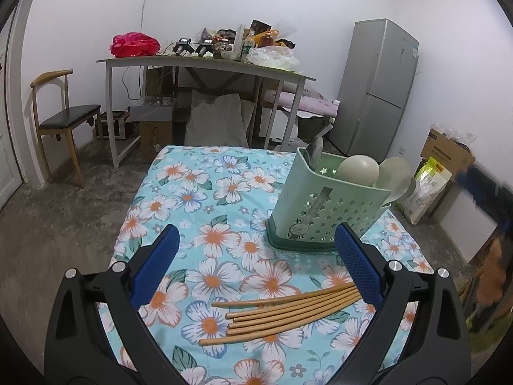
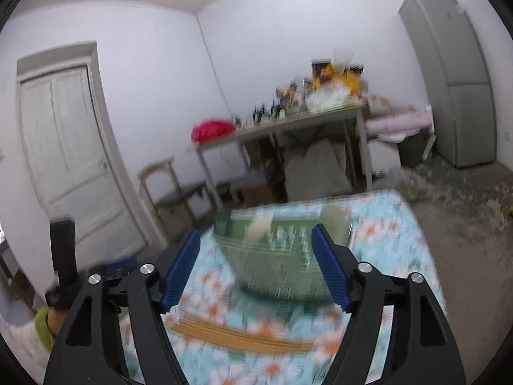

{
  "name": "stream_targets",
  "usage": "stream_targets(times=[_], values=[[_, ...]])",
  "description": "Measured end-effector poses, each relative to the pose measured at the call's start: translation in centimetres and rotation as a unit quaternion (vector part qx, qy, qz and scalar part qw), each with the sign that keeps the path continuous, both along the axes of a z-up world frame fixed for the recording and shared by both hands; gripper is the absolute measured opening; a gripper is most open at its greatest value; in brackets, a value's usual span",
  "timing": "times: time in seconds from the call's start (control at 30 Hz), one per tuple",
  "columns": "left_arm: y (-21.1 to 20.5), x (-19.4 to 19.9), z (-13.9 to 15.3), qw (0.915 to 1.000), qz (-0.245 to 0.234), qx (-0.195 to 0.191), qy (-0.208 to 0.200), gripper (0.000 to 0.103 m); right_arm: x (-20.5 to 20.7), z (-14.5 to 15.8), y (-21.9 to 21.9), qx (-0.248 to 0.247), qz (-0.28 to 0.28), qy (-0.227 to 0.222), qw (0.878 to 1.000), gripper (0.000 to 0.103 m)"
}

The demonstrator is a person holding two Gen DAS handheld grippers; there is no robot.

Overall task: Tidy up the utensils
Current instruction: 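Withdraw the right gripper from the caddy toward the bamboo chopsticks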

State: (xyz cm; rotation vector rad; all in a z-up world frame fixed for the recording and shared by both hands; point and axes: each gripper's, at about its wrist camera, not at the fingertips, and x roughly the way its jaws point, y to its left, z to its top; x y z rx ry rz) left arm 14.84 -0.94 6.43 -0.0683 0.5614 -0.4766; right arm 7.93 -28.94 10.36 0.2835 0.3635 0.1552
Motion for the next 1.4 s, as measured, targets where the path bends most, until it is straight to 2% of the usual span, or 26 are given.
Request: stream_targets(times=[0.13,0.23,0.37,0.47,0.67,0.73,0.8,0.93,1.03,1.1,1.2,1.4], values=[[0.1,0.0,-0.7,0.9999,0.004,-0.001,0.013,0.094,0.3,-4.2,1.6,-0.003,0.000,0.086,0.996,0.075],[0.2,-0.1,-1.2,0.9998,0.007,0.001,0.019,0.094,0.7,-5.6,2.0,0.006,-0.002,0.115,0.993,0.075],[0.4,-0.2,-1.6,0.9996,0.013,0.000,0.025,0.094,2.4,-3.6,1.1,0.047,0.010,0.088,0.995,0.075],[0.7,-0.4,-1.7,0.9994,0.019,-0.006,0.028,0.094,5.4,-2.0,0.4,0.081,0.018,0.067,0.994,0.075],[1.2,-0.9,-1.7,0.9994,0.025,0.001,0.022,0.094,13.1,-2.2,-0.5,0.111,0.010,0.087,0.990,0.072],[1.5,-0.7,-1.9,0.9993,0.029,0.002,0.024,0.094,15.2,-3.0,-0.5,0.143,0.032,0.112,0.983,0.066],[1.9,-0.4,-2.2,0.9990,0.033,-0.001,0.030,0.094,15.7,-3.1,0.6,0.171,0.076,0.116,0.976,0.063],[2.5,0.2,-2.7,0.9985,0.039,-0.007,0.037,0.094,15.0,-1.8,5.3,0.120,0.154,0.088,0.977,0.063],[2.8,0.8,-3.1,0.9979,0.042,-0.015,0.048,0.094,14.7,-1.2,7.9,0.083,0.176,0.083,0.977,0.063],[2.9,1.0,-3.3,0.9976,0.042,-0.020,0.052,0.094,14.7,-1.1,9.1,0.057,0.174,0.083,0.980,0.063],[2.9,1.1,-3.4,0.9976,0.041,-0.020,0.052,0.094,14.8,-1.4,9.6,0.043,0.175,0.089,0.980,0.063],[2.9,1.1,-3.4,0.9976,0.042,-0.020,0.051,0.094,14.6,-1.6,7.9,0.065,0.151,0.101,0.981,0.063]])
